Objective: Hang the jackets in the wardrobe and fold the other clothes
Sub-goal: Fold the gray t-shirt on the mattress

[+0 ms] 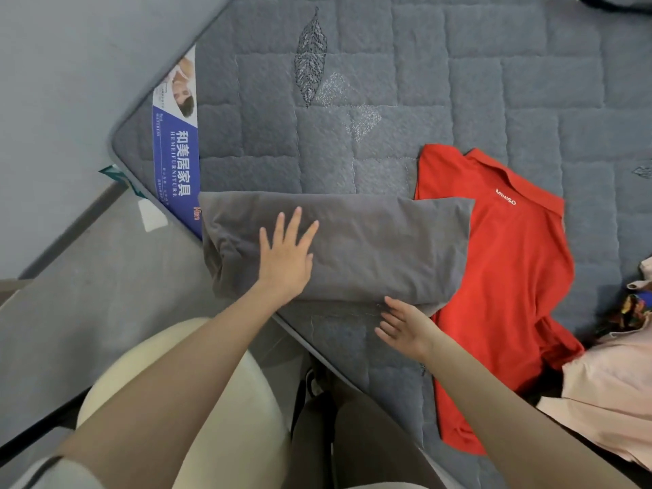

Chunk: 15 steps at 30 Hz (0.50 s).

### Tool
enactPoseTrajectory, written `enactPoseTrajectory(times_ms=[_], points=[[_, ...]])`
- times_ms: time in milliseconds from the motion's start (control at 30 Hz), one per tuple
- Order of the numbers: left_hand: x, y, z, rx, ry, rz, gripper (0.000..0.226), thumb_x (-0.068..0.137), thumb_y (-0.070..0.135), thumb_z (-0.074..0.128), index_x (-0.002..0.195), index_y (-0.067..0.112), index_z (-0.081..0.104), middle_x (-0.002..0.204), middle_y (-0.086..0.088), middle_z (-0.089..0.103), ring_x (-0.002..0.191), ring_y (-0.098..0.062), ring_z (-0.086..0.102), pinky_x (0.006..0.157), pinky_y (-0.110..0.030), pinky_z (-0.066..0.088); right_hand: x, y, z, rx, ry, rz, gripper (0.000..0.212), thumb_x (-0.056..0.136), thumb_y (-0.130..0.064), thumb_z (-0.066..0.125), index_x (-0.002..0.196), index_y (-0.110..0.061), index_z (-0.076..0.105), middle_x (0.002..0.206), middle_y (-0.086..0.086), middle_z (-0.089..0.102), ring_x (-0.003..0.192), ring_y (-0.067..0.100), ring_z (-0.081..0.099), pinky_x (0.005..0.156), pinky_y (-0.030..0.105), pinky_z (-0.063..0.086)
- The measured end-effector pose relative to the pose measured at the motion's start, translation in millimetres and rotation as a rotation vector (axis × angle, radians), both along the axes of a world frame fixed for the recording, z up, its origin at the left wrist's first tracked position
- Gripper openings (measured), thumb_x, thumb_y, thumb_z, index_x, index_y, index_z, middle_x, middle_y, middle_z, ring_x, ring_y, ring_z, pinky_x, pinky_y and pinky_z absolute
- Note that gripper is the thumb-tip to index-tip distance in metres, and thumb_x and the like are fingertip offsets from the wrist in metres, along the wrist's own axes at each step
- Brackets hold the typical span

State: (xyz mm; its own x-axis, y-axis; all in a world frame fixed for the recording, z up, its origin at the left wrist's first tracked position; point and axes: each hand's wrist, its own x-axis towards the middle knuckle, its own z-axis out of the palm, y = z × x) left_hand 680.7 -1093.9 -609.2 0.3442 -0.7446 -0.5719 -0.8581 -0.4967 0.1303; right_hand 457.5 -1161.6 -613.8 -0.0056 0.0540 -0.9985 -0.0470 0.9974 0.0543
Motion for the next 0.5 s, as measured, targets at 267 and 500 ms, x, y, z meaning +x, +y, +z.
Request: enactPoseTrajectory(times_ms=[267, 500], points=[[-15, -81, -36, -0.114, 0.193, -0.075, 0.066, 0.1, 0.041, 0.038, 0.153, 0.021, 0.005, 0.161, 0.003, -0.001, 0.148, -0.02, -0.005, 0.115, -0.057, -0.001, 0, 22, -30, -0.04, -0.002, -0.183, 0.059, 0.09, -0.036, 0.063, 0.139, -0.009, 0.045, 0.143, 0.007, 0.044, 0.133, 0.024, 0.041, 0.093, 0.034, 0.043], [-39, -116, -52, -0.156, 0.207, 0.078, 0.065, 0.09, 0.052, 0.051, 0.146, 0.025, 0.031, 0.14, -0.002, 0.038, 0.135, -0.025, 0.028, 0.113, -0.058, 0.001, 1, 17, -32, -0.059, -0.058, -0.266, 0.057, 0.088, -0.03, 0.067, 0.137, -0.014, 0.044, 0.132, 0.007, 0.048, 0.116, 0.021, 0.047, 0.089, 0.032, 0.044]])
